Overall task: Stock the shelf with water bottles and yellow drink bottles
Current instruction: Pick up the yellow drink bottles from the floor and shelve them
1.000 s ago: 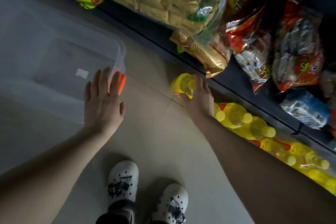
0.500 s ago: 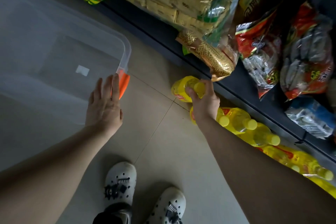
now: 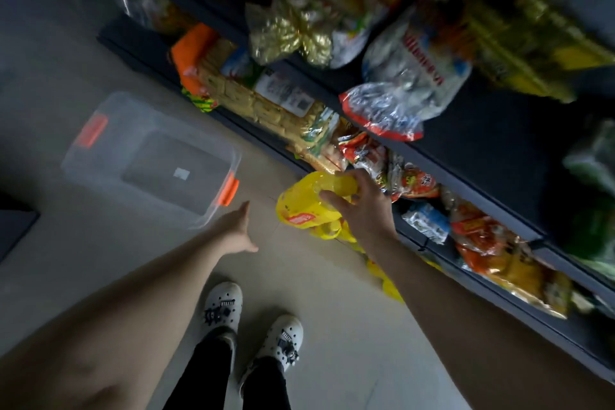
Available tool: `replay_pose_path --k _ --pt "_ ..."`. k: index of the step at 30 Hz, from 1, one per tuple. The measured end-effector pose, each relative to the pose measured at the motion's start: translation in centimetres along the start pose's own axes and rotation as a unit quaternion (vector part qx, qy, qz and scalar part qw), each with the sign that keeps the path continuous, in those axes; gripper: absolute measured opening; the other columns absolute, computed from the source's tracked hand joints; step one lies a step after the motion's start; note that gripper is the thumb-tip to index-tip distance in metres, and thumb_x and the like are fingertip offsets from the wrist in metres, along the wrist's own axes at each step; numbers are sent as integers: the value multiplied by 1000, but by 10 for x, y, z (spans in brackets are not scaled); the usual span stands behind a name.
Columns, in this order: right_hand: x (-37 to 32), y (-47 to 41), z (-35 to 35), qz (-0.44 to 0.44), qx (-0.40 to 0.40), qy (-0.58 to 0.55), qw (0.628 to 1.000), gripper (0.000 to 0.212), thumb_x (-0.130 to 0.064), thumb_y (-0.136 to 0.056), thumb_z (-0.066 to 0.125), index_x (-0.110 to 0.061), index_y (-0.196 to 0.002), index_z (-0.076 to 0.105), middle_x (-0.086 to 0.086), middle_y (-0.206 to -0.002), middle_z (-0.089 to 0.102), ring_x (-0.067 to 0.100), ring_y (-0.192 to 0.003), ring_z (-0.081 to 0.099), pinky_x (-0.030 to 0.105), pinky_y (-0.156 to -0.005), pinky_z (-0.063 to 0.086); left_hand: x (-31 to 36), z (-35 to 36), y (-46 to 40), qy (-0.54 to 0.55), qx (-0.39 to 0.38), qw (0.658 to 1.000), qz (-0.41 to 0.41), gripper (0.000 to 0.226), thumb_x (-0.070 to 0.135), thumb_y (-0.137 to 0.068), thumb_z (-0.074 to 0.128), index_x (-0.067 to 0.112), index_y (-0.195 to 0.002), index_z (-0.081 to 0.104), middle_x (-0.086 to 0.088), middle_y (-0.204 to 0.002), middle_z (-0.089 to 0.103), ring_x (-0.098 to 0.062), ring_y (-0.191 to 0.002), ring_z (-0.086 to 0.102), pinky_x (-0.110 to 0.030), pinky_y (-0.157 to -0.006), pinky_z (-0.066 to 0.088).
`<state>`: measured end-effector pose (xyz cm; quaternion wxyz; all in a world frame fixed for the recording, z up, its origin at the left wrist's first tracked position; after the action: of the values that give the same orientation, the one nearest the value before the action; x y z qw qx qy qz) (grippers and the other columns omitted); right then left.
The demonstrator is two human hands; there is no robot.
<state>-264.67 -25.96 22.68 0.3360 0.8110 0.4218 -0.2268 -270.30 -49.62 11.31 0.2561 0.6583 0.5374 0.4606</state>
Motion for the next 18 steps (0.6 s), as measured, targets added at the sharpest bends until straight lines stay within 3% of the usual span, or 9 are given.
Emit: replay_pose_path --k 2,6,9,11,13,16,18 --pt "-43 19 -51 -22 -5 1 1000 47 -55 -75 78 -29 -109 59 -5 -93 67 21 -88 64 38 -75 52 23 -20 44 72 -6 997 22 120 24 -72 87 22 -158 3 -7 -151 45 -26 -126 54 -34 -100 47" --pt "-134 52 -151 -55 0 15 998 37 -45 -78 80 -25 -101 58 -13 -77 60 5 -68 56 27 -60 40 78 -75 136 177 11 979 102 118 13 -73 86 24 -158 5 -5 -146 49 -25 -122 58 -40 -98 51" --pt "-195 81 -216 -79 12 18 997 37 -39 -82 78 -22 -108 59 -9 -88 62 5 -76 58 16 -59 44 122 -117 202 234 17 957 170 115 7 -76 83 22 -158 4 -8 -136 55 -25 -118 59 -39 -94 52" --pt "-229 100 -256 -101 38 17 994 31 -38 -83 77 -21 -102 59 -4 -89 65 12 -81 63 27 -68 49 148 -144 243 246 16 944 220 108 3 -76 82 21 -157 13 -9 -127 60 -22 -111 63 -39 -96 52" --pt "-260 117 -294 -120 64 18 991 30 -40 -83 77 -20 -100 61 2 -92 69 19 -89 67 40 -75 54 172 -167 279 226 19 935 272 88 2 -75 83 20 -147 35 -4 -114 67 -14 -99 68 -42 -99 52" --pt "-302 144 -345 -146 94 15 985 30 -42 -86 74 -21 -105 63 1 -100 71 16 -95 68 44 -84 56 205 -198 331 191 29 924 329 71 10 -74 85 18 -135 51 6 -104 71 -6 -91 68 -38 -95 54" --pt "-329 163 -375 -169 121 20 978 38 -49 -87 70 -19 -111 64 -2 -101 71 13 -94 68 42 -83 58 226 -217 363 166 43 915 365 66 29 -66 90 28 -124 58 7 -107 72 -9 -96 68 -38 -95 54"
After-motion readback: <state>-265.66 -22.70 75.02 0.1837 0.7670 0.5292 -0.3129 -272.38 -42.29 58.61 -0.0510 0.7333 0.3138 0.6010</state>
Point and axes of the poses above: each hand's wrist, its own y-axis away from the middle knuckle, its own z-axis out of the palm, x = y × z, the point moved 2 cm from there along -y, towards the middle knuckle
